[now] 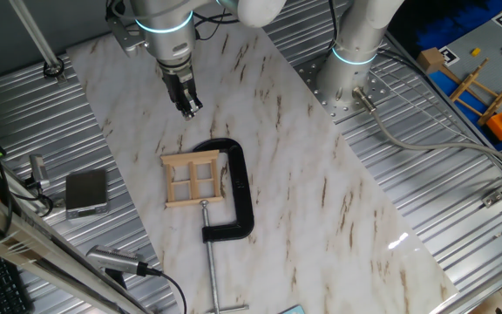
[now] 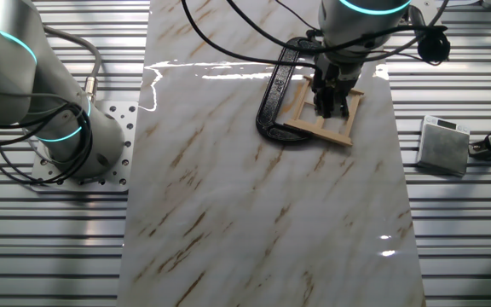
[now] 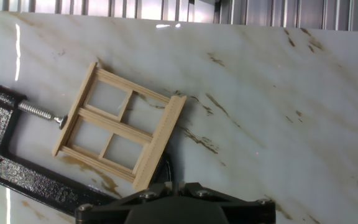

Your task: Open a sliding window

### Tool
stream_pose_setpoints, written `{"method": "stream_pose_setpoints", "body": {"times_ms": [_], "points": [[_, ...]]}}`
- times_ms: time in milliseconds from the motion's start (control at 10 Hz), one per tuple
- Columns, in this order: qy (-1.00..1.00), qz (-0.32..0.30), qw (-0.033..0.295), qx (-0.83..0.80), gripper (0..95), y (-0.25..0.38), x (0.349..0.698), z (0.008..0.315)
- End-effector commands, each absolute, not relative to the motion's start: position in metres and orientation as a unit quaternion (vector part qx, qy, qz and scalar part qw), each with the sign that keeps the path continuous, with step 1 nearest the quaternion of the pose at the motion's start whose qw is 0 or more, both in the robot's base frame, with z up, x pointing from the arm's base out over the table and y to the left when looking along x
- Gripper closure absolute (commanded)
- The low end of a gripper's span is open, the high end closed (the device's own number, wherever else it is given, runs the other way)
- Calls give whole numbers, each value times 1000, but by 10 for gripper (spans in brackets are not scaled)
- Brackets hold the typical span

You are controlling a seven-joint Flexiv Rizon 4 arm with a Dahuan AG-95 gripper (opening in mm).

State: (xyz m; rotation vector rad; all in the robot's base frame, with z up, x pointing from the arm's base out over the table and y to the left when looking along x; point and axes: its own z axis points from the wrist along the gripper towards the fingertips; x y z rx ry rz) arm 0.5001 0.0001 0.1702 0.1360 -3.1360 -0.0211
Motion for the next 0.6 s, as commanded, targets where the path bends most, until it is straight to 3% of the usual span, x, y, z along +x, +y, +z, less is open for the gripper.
{"method": "stream_pose_setpoints", "body": {"times_ms": [100,600], "points": [[-999,-7,1,44,950,0,500,170],[-993,-7,1,114,950,0,500,170]]}}
